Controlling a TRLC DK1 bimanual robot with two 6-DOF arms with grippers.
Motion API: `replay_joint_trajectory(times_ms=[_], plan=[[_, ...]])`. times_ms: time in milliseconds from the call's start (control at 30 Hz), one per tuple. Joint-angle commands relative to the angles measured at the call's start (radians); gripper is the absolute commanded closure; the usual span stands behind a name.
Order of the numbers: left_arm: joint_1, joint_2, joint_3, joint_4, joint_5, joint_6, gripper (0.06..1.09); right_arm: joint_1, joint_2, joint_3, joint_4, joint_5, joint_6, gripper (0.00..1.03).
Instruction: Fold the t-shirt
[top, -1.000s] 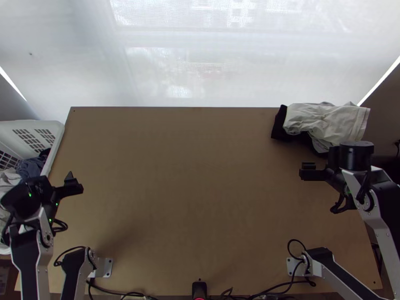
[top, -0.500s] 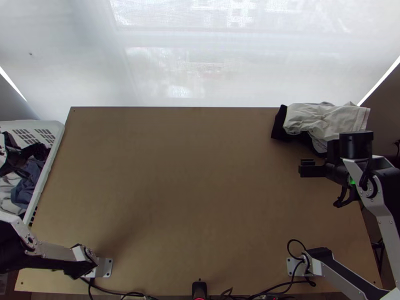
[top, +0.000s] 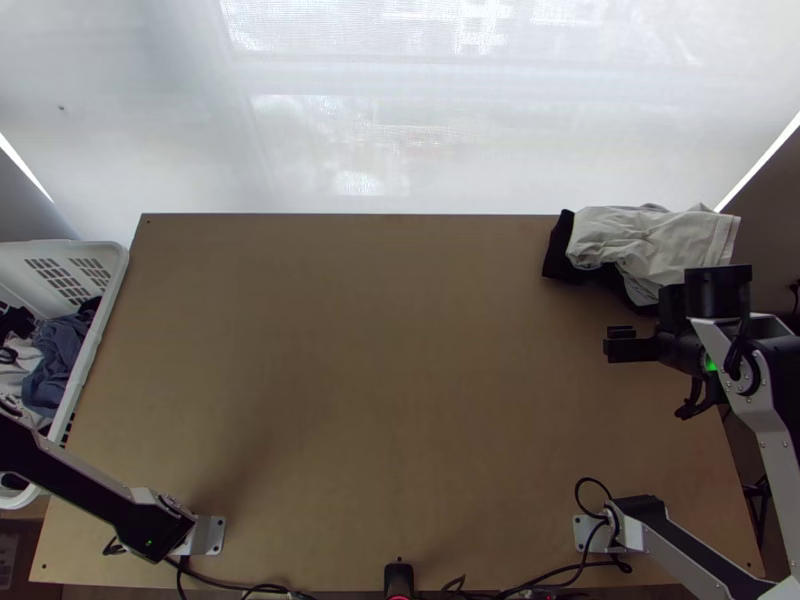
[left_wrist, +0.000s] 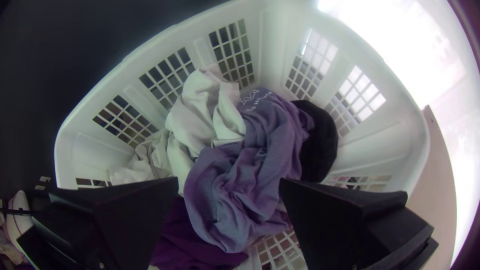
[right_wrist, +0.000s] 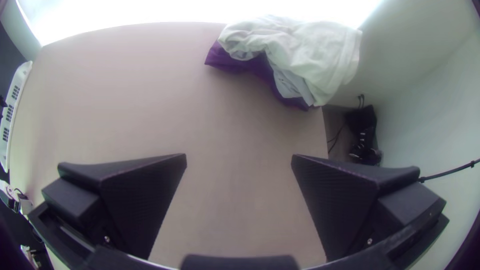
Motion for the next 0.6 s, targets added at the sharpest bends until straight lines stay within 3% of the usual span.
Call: replay_joint_trajectory(times_ms=[0, 100, 467, 500, 567], plan=[[0.083, 0.186, 0.034, 0.104, -0.001, 0.019, 0.1, -0.011, 0.0, -0.03, -0.01, 0.001, -0.085, 0.05], [0.109, 0.25, 0.025, 0.123, -0.001, 0.021, 0.1, -0.011, 0.006, -0.045, -0.01, 0.001, -0.124, 0.05], [0.126, 0.36, -0.038, 0.215, -0.025, 0.055, 0.11, -0.011, 0.011, -0.076, -0.03, 0.001, -0.136, 0.05], [0.123, 0.365, -0.039, 0.219, -0.025, 0.056, 0.12, -0.012, 0.009, -0.079, -0.036, 0.001, -0.137, 0.05], [0.117, 0.36, -0.051, 0.244, -0.027, 0.056, 0.26, -0.017, 0.008, -0.087, -0.041, 0.001, -0.137, 0.05]])
